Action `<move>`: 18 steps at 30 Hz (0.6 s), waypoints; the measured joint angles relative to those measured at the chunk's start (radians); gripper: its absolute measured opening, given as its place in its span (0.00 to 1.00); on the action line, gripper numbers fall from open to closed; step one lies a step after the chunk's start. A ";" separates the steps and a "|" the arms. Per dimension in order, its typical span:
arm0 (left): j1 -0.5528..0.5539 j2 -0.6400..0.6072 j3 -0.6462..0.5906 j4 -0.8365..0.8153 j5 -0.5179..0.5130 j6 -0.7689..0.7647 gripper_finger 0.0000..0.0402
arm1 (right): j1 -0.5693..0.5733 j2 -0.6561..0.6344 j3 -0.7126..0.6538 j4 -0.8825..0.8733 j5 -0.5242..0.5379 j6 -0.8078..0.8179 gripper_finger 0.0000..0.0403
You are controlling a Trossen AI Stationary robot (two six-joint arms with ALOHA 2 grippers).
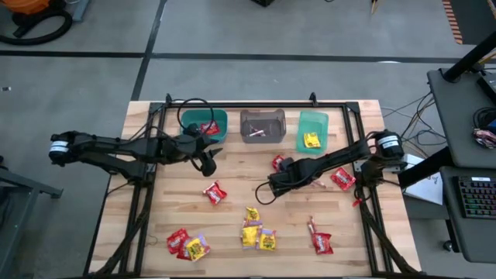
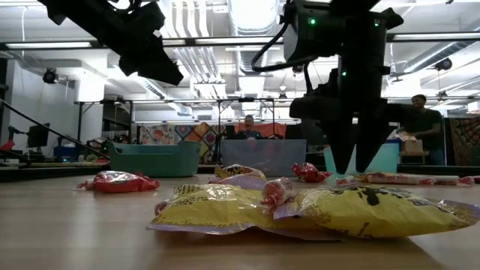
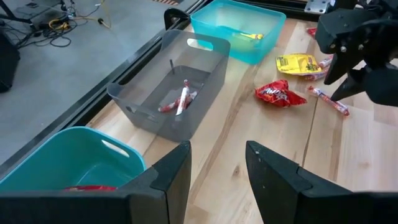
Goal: Sort candy
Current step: Put the white candy into the black bin
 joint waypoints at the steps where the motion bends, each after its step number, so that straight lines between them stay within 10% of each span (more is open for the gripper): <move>1: 0.000 0.000 0.000 -0.001 0.000 0.000 0.34 | 0.000 0.002 -0.001 -0.001 0.000 0.023 0.41; 18: 0.000 0.000 0.000 0.000 0.000 0.059 0.34 | -0.010 0.087 -0.002 0.036 0.020 0.196 0.38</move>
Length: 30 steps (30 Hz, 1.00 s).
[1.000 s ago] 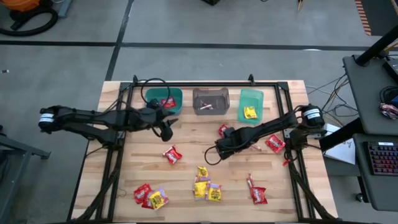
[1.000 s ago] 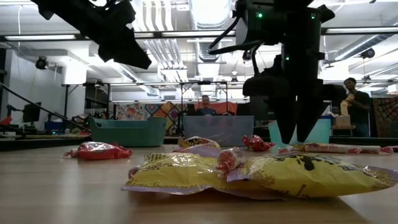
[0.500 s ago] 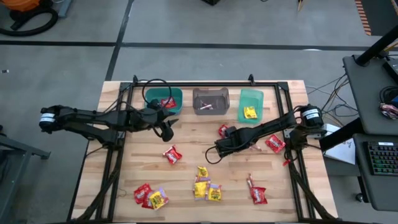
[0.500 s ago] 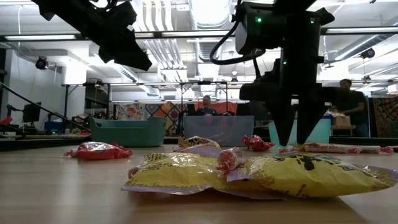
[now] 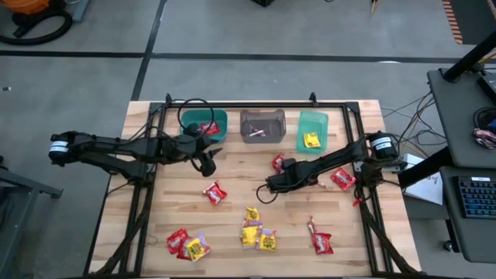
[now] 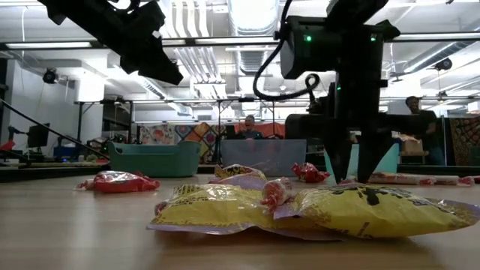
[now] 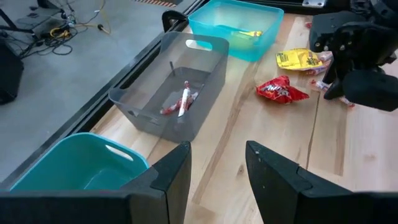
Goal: Sort candy
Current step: Put the white candy into the black bin
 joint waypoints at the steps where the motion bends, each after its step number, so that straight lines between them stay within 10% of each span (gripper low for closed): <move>1: 0.000 0.000 0.000 0.000 -0.002 0.010 0.34 | -0.001 0.011 0.000 0.013 -0.007 -0.010 0.37; 11: 0.001 -0.001 0.000 -0.001 -0.051 0.033 0.34 | -0.001 0.012 0.009 0.073 -0.034 -0.137 0.09; 18: 0.000 -0.001 0.000 0.016 -0.049 0.008 0.34 | 0.021 -0.079 0.007 0.074 -0.019 -0.322 0.08; 30: -0.062 -0.001 0.000 0.042 -0.015 -0.123 0.34 | -0.002 -0.371 0.003 0.434 0.305 -0.942 0.08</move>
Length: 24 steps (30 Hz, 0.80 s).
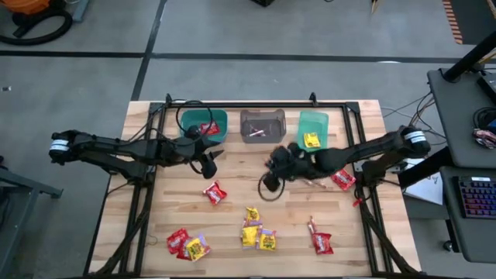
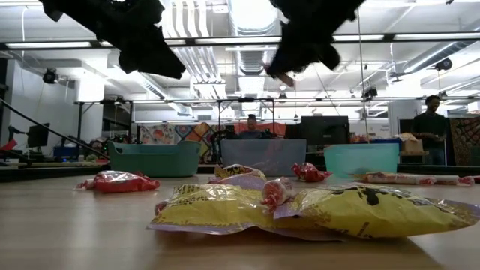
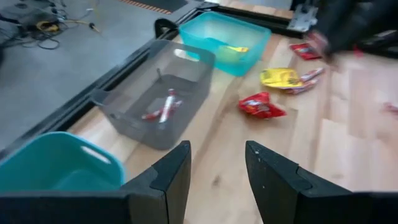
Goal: Sort candy
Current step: Put the white candy into the black bin, then put the red candy into the green bin
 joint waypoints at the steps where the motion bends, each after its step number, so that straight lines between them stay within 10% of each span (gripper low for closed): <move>1: -0.011 0.000 0.000 0.003 0.000 -0.012 0.34 | -0.015 -0.009 -0.002 0.031 0.024 -0.047 0.08; 11: -0.165 0.000 -0.001 0.003 -0.067 -0.146 0.34 | -0.305 0.060 -0.027 0.182 0.088 -0.259 0.09; 24: -0.294 0.000 -0.001 0.001 -0.210 -0.263 0.34 | -0.464 0.194 -0.025 0.182 0.046 -0.221 0.39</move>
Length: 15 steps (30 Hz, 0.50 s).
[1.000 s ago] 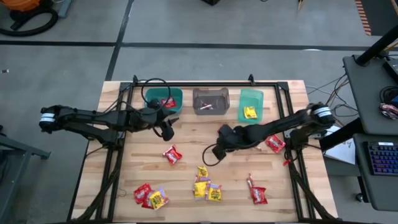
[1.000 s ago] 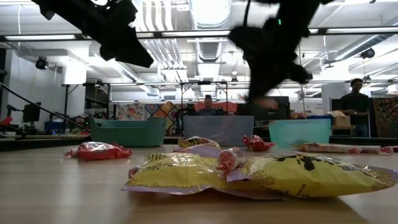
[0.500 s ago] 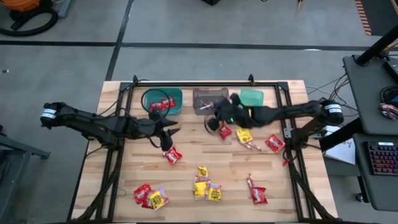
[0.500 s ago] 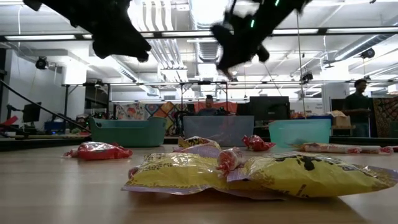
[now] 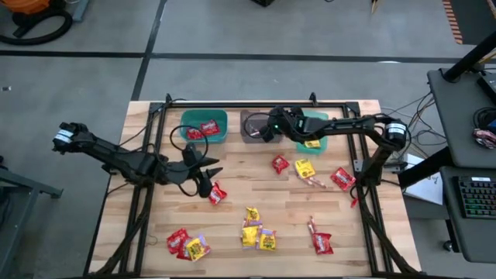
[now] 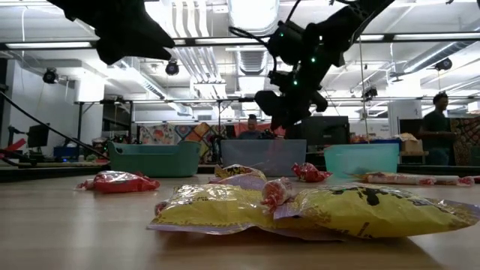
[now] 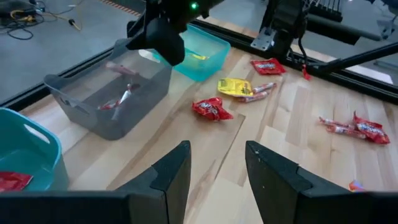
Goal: Sort candy
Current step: Put the red candy into the green bin
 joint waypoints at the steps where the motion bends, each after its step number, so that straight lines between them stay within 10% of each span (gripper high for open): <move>1: -0.001 0.000 0.000 -0.007 0.001 -0.007 0.34 | 0.007 -0.006 0.004 0.000 -0.021 0.000 0.40; 15: -0.076 0.070 -0.001 -0.302 0.156 -0.446 0.34 | 0.287 -0.109 -0.020 0.004 -0.091 -0.001 0.40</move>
